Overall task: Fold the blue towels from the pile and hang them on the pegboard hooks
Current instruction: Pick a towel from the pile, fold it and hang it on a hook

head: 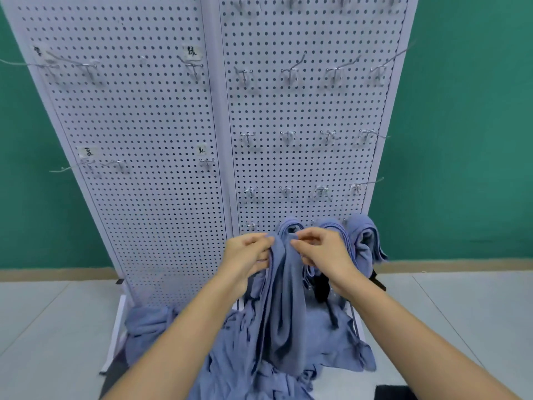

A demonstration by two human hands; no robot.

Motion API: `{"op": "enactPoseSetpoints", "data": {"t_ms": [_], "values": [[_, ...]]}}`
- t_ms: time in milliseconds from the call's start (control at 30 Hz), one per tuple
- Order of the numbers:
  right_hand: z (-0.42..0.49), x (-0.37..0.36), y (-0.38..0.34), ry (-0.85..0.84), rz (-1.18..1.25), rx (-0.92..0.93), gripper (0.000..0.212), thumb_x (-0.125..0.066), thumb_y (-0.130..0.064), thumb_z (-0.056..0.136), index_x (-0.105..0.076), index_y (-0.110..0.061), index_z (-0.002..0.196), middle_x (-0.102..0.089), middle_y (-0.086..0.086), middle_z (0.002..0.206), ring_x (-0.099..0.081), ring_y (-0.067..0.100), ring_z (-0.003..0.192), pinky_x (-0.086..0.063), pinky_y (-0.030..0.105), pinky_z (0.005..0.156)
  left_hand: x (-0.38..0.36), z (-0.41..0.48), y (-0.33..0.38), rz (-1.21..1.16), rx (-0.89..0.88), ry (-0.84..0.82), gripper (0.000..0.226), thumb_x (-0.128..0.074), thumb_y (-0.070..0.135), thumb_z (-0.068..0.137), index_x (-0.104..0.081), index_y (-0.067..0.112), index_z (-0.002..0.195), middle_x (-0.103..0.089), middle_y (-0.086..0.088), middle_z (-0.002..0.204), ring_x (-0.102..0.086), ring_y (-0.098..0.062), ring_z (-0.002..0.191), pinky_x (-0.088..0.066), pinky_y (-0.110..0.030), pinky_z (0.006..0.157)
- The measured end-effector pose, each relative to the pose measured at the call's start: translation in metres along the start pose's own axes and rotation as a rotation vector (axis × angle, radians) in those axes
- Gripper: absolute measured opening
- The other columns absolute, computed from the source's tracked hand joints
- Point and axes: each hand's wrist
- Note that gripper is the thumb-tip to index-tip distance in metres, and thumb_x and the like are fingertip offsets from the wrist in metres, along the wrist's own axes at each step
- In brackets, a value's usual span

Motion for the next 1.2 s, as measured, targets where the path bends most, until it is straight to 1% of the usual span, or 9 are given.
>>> {"op": "enactPoseSetpoints", "data": {"t_ms": [233,367,500,633,733,800,900,1033,1200], "values": [[-0.005,-0.019,0.003,0.041,-0.020,0.052,0.012,-0.069,-0.014,0.086,-0.070,-0.010,0.098,-0.071,0.005,0.084,-0.067,0.014,0.076,-0.056,0.025,0.069,-0.004,0.001,-0.004,0.109,-0.108,0.009,0.005,-0.065,0.017,0.090,-0.069,0.014,0.088,-0.069,-0.002,0.081,-0.063,-0.011,0.075,-0.057,-0.020,0.067],[-0.018,-0.020,-0.003,-0.092,0.228,0.000,0.018,-0.055,-0.004,0.093,-0.065,-0.008,0.107,-0.074,0.007,0.089,-0.071,0.012,0.079,-0.057,0.023,0.074,-0.001,-0.002,-0.006,0.105,-0.156,-0.026,0.019,-0.071,0.028,0.085,-0.072,0.010,0.092,-0.074,-0.005,0.089,-0.069,-0.016,0.085,-0.056,-0.032,0.084],[-0.022,-0.011,-0.008,-0.147,0.311,-0.035,0.026,-0.050,0.007,0.090,-0.055,-0.007,0.112,-0.071,0.017,0.100,-0.071,0.021,0.082,-0.059,0.030,0.078,0.001,-0.001,-0.007,0.130,-0.171,-0.022,0.006,-0.064,0.012,0.089,-0.069,0.010,0.085,-0.071,-0.006,0.084,-0.063,-0.017,0.079,-0.053,-0.042,0.088],[-0.006,0.018,0.000,-0.164,-0.270,0.100,0.057,-0.067,-0.002,0.084,-0.043,-0.018,0.133,-0.049,0.000,0.128,-0.052,0.012,0.107,-0.048,0.023,0.088,0.008,-0.001,0.000,0.142,-0.207,-0.157,0.010,-0.056,0.010,0.094,-0.065,0.009,0.093,-0.068,0.004,0.081,-0.061,-0.003,0.071,-0.050,-0.021,0.070],[0.001,0.033,0.014,-0.337,-0.389,0.009,0.085,-0.079,-0.019,0.078,-0.029,-0.026,0.146,-0.032,-0.015,0.137,-0.030,0.003,0.126,-0.032,0.028,0.106,0.015,-0.003,0.003,0.050,-0.207,-0.263,0.016,-0.050,0.006,0.096,-0.061,0.013,0.087,-0.065,0.009,0.073,-0.058,0.001,0.062,-0.045,-0.015,0.062],[0.000,0.032,0.023,-0.418,-0.321,-0.101,0.075,-0.078,-0.023,0.078,-0.039,-0.026,0.141,-0.044,-0.015,0.131,-0.039,0.004,0.121,-0.035,0.030,0.105,0.020,-0.003,0.002,0.008,-0.194,-0.315,0.016,-0.049,0.005,0.096,-0.060,0.012,0.087,-0.064,0.007,0.073,-0.057,-0.001,0.062,-0.045,-0.015,0.063],[0.002,0.029,0.020,-0.384,-0.157,-0.105,0.009,-0.073,-0.018,0.083,-0.067,-0.018,0.089,-0.063,-0.006,0.081,-0.055,0.011,0.079,-0.044,0.034,0.086,0.031,0.001,-0.002,0.036,-0.157,-0.302,0.012,-0.051,0.007,0.095,-0.062,0.010,0.093,-0.064,0.003,0.079,-0.057,-0.005,0.067,-0.046,-0.020,0.069],[0.005,0.035,0.001,-0.197,0.054,0.051,0.010,-0.064,-0.015,0.090,-0.061,-0.015,0.080,-0.064,-0.008,0.068,-0.057,0.004,0.064,-0.047,0.017,0.064,0.042,0.008,-0.006,0.014,-0.097,-0.203,0.010,-0.055,0.012,0.095,-0.063,0.014,0.089,-0.053,-0.003,0.079,-0.051,-0.011,0.071,-0.051,-0.024,0.069],[0.001,0.041,0.003,-0.139,-0.017,0.025,0.010,-0.069,-0.020,0.087,-0.060,-0.015,0.085,-0.064,0.004,0.081,-0.058,0.013,0.074,-0.046,0.031,0.073,0.024,0.004,-0.010,0.013,-0.159,-0.214,0.012,-0.047,0.011,0.099,-0.058,0.010,0.096,-0.063,0.000,0.091,-0.057,-0.011,0.082,-0.048,-0.026,0.081]]}}
Point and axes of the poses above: each hand's wrist, its own z-axis towards the middle knuckle, its own x-axis out of the back of the hand, y = z × x
